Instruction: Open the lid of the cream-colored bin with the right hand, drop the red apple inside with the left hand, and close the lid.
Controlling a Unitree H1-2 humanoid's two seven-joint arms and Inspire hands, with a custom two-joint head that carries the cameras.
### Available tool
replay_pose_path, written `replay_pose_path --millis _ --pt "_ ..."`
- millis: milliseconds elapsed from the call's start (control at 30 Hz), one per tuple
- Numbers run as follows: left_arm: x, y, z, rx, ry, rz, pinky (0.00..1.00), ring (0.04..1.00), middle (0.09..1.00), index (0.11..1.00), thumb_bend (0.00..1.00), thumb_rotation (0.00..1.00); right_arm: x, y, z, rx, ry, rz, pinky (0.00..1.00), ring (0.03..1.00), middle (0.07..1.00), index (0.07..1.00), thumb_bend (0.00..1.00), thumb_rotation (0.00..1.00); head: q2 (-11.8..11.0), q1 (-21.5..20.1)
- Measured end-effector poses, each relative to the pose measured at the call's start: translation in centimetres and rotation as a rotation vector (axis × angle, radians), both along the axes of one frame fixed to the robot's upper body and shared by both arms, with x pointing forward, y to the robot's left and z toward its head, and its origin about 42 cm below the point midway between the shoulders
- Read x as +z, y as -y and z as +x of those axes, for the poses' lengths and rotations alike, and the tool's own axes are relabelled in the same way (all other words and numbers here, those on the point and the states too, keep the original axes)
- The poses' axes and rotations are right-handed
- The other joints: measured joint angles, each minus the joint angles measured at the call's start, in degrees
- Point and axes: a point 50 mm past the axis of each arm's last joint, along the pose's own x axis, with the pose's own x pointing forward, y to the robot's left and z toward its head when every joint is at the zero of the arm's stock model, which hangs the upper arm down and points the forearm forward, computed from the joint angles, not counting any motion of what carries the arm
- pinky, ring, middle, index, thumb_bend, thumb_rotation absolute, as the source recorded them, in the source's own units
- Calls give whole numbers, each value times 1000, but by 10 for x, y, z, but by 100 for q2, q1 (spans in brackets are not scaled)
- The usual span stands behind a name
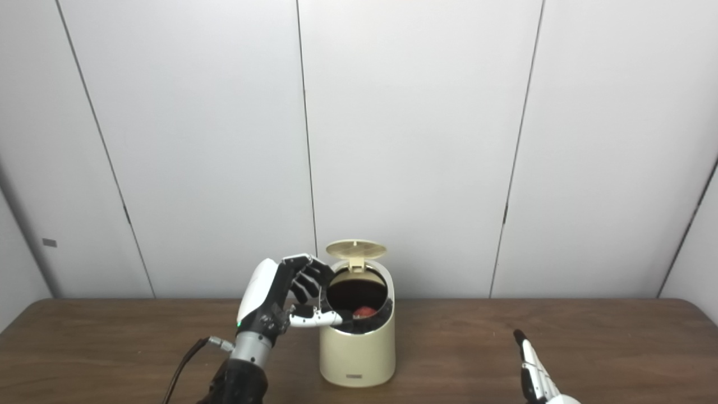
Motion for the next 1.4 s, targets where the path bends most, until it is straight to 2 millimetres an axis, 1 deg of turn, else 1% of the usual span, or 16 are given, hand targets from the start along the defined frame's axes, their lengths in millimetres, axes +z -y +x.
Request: replay_pose_path --millis 200,300,433,600,633,700,800,833,867,900,967,1033,1100,1200,1300,1400 --pt "-12 -9 -27 -21 15 -164 299 421 475 502 502 0 1 -1 2 2 2 3 824 912 952 989 787 801 -9 0" --pt "0 -14 -38 -32 72 -250 291 413 481 508 501 0 1 -2 2 2 1 5 817 908 949 983 785 798 -9 9" --pt "13 -25 -51 -25 142 -295 308 424 480 502 502 0 0 -2 3 3 1 5 805 899 946 990 792 809 0 -17" --pt "-5 -42 -65 22 129 -346 362 439 492 500 500 0 0 -2 3 6 -3 10 776 885 942 996 797 797 0 0" --pt "-9 -45 -68 34 125 -351 398 478 493 495 506 0 0 -2 3 7 -5 10 786 889 943 994 789 793 0 0" --pt "-14 -52 -73 31 144 -365 481 556 583 495 495 61 0 -2 3 8 -5 10 802 898 945 992 784 787 9 0" --pt "-20 -64 -79 2 160 -384 536 625 653 497 486 85 0 -2 3 9 -8 12 815 908 952 995 786 792 17 9" --pt "-23 -68 -81 -10 152 -393 609 684 707 626 423 373 0 -2 3 10 -8 13 807 904 949 993 784 797 17 17" --pt "-29 -73 -83 -35 137 -409 685 751 765 729 382 609 0 -2 3 11 -8 14 811 907 950 991 779 799 26 18" --pt "-34 -77 -86 -55 117 -418 710 774 785 764 367 690 0 -2 3 11 -8 15 812 908 950 990 777 800 26 18" --pt "-50 -85 -94 -84 51 -438 766 821 831 827 403 823 0 -2 3 13 -8 17 829 918 953 985 780 810 52 0" --pt "-66 -93 -107 -89 -4 -462 804 845 859 861 424 872 0 -1 3 15 -7 18 846 928 961 980 785 833 52 0" --pt "-80 -98 -119 -81 -51 -482 843 875 894 892 393 974 1 -1 3 19 -4 17 839 926 953 972 758 817 79 0" --pt "-99 -103 -130 -65 -113 -478 846 881 900 894 373 989 4 -2 3 49 17 18 827 917 939 964 747 806 79 -18" --pt "-97 -104 -131 -77 -78 -470 864 897 911 899 335 999 9 -6 3 76 26 17 822 915 935 942 768 813 88 -26" --pt "-98 -103 -131 -82 -64 -462 858 895 907 890 300 997 21 -17 5 128 28 8 807 905 928 929 757 824 96 -44"
